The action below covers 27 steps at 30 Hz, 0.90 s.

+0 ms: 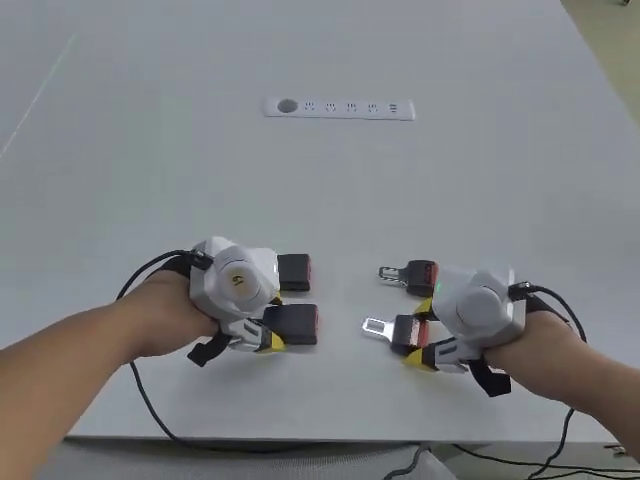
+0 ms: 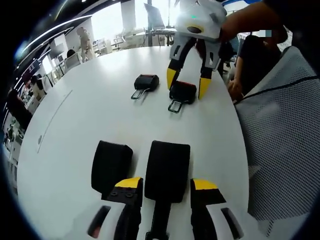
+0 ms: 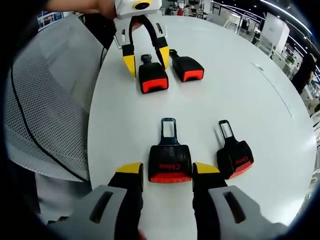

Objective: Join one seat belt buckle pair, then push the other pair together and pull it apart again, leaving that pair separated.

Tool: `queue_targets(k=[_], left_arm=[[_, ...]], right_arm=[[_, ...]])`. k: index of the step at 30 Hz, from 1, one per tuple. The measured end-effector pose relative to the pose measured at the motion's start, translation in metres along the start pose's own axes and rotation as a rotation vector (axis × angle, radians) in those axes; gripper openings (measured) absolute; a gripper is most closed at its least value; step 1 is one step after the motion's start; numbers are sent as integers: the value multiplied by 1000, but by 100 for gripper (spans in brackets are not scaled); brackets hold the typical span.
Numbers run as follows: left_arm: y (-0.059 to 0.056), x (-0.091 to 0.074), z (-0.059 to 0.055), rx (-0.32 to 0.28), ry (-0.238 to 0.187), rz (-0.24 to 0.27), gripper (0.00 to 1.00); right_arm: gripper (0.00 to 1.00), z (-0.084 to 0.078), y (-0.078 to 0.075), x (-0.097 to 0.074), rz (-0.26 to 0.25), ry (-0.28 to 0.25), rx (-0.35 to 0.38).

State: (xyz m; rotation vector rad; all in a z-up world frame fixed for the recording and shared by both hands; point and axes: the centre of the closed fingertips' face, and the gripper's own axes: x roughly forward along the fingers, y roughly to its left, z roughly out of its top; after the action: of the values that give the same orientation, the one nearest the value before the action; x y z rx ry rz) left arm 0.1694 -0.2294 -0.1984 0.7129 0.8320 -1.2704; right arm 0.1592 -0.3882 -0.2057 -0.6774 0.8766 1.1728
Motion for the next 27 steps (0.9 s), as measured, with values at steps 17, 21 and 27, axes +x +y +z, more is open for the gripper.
queue_targets(k=[17,21,27], left_arm=[[2,5,-10,-6,20,-29,35],[1,5,-9,-9,3,-21,33],[1,5,-9,4,4,-19,33]], right_arm=[[33,-2,-1,6,60,36,-80],[33,-4,-2,6,81,54,-115],[33,-5,-1,5,102,66,-152]])
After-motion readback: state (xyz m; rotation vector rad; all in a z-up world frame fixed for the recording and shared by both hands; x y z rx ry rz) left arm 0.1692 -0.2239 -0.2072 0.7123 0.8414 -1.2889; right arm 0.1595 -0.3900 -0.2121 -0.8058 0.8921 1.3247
